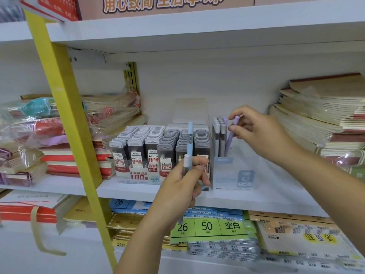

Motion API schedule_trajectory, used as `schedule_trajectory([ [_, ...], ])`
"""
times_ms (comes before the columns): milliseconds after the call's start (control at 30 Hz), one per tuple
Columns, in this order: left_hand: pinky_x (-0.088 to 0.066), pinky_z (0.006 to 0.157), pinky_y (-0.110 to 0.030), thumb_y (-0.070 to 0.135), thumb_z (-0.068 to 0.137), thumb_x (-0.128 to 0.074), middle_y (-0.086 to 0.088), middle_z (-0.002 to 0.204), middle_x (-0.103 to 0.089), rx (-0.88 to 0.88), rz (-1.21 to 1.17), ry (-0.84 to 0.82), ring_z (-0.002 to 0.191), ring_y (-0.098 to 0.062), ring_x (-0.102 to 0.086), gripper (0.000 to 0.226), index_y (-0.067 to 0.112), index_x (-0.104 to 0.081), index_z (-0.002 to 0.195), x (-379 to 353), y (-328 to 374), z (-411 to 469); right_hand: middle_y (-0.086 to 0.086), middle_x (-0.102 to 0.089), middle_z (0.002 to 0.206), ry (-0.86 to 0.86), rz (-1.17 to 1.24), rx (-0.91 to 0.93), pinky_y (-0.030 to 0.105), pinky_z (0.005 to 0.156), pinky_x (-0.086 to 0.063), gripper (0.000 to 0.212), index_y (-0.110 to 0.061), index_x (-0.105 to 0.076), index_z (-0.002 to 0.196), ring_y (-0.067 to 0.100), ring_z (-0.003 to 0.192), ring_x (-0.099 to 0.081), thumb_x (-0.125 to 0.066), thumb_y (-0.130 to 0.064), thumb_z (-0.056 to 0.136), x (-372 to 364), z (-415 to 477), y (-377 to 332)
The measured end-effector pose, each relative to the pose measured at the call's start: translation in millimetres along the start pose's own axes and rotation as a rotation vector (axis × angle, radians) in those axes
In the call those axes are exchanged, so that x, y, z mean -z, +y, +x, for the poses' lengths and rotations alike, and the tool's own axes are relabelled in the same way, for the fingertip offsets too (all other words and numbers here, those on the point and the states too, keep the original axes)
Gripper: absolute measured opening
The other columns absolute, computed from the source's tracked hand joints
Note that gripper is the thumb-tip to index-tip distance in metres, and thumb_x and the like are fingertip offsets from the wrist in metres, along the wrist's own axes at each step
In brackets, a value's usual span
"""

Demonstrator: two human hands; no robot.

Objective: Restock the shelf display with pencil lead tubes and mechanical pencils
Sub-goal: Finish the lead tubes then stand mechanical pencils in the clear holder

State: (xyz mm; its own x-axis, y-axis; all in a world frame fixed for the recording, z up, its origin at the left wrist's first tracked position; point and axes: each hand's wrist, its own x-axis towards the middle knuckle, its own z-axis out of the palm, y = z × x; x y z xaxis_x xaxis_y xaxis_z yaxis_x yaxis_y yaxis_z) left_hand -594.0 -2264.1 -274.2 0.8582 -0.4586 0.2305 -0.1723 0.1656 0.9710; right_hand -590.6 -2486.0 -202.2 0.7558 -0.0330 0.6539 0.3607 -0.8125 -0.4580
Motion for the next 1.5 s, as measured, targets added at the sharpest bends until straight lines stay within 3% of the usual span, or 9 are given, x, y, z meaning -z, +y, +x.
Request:
schedule_trajectory([
  [167,-0.028,0.041,-0.019,0.018,0.106,-0.043,0.004,0.074,-0.065,0.006,-0.007,0.005,0.048,-0.007,-0.035,0.036,0.038,-0.07,0.093,1,0,1,-0.004,-0.068,0.082,-0.032,-0.049,0.003,0.045,0.079,-0.057,0.015,-0.025,-0.057,0.1,0.016,0.079,-0.068,-0.064,-0.016,0.091,-3,2,4],
  [367,-0.029,0.041,-0.018,0.018,0.106,-0.044,0.004,0.073,-0.065,0.004,-0.008,0.003,0.048,-0.007,-0.035,0.031,0.034,-0.07,0.098,3,-2,0,-0.004,-0.068,0.073,0.032,-0.124,0.004,0.038,0.07,-0.055,0.037,-0.04,-0.035,0.098,0.014,0.069,-0.066,-0.067,-0.024,0.09,-7,9,4],
  [633,-0.028,0.041,-0.018,0.017,0.106,-0.044,0.004,0.073,-0.065,0.002,-0.015,-0.01,0.048,-0.007,-0.035,0.031,0.032,-0.071,0.099,6,-3,0,-0.005,-0.061,0.085,0.078,-0.254,0.066,0.031,0.071,-0.048,0.014,-0.015,-0.064,0.1,0.018,0.079,-0.061,-0.069,-0.016,0.088,-10,13,7],
  [767,-0.029,0.041,-0.018,0.017,0.106,-0.045,0.002,0.074,-0.064,0.011,-0.021,-0.028,0.048,-0.007,-0.035,0.027,0.026,-0.07,0.105,6,-3,0,0.002,-0.059,0.096,0.023,-0.414,0.095,0.02,0.07,-0.023,0.015,-0.012,-0.069,0.105,0.018,0.093,-0.047,-0.066,-0.019,0.091,-6,13,5],
  [933,-0.03,0.042,-0.018,0.02,0.106,-0.045,0.002,0.075,-0.063,0.024,-0.002,-0.056,0.049,-0.006,-0.035,0.027,0.026,-0.071,0.107,5,-3,-3,0.009,-0.06,0.109,-0.008,-0.466,0.053,0.023,0.082,-0.028,0.025,-0.013,-0.067,0.119,0.027,0.109,-0.046,-0.056,-0.019,0.097,-1,12,-2],
  [1067,-0.029,0.043,-0.018,0.023,0.106,-0.046,0.004,0.075,-0.064,0.023,0.0,-0.089,0.05,-0.007,-0.036,0.025,0.026,-0.071,0.109,4,-1,-5,-0.01,-0.065,0.089,0.167,-0.111,0.039,0.019,0.078,-0.04,0.018,-0.021,-0.07,0.106,0.012,0.091,-0.06,-0.055,-0.02,0.097,0,-11,-27],
  [1167,-0.03,0.043,-0.017,0.027,0.106,-0.047,0.004,0.076,-0.065,0.032,0.035,-0.14,0.05,-0.006,-0.036,0.023,0.028,-0.07,0.111,1,-2,-6,-0.016,-0.073,0.088,-0.078,0.316,-0.087,0.007,0.069,-0.047,0.02,-0.035,-0.064,0.113,-0.005,0.084,-0.066,-0.057,-0.031,0.095,-5,-25,-57],
  [1300,-0.034,0.045,-0.017,0.032,0.105,-0.05,0.004,0.079,-0.068,0.034,0.079,-0.197,0.053,-0.006,-0.043,0.021,0.032,-0.071,0.108,-2,-3,-8,-0.005,-0.076,0.09,-0.271,0.502,-0.13,0.018,0.077,-0.054,0.027,-0.028,-0.06,0.118,0.006,0.089,-0.07,-0.061,-0.019,0.093,-15,-35,-74],
  [1500,-0.035,0.043,-0.017,0.036,0.104,-0.05,0.005,0.078,-0.07,0.034,0.1,-0.111,0.048,-0.007,-0.044,0.023,0.027,-0.068,0.115,0,-5,-7,0.001,-0.076,0.082,0.155,0.63,-0.118,0.023,0.057,-0.054,0.02,-0.024,-0.053,0.107,0.015,0.071,-0.071,-0.057,-0.008,0.095,10,-24,-57],
])
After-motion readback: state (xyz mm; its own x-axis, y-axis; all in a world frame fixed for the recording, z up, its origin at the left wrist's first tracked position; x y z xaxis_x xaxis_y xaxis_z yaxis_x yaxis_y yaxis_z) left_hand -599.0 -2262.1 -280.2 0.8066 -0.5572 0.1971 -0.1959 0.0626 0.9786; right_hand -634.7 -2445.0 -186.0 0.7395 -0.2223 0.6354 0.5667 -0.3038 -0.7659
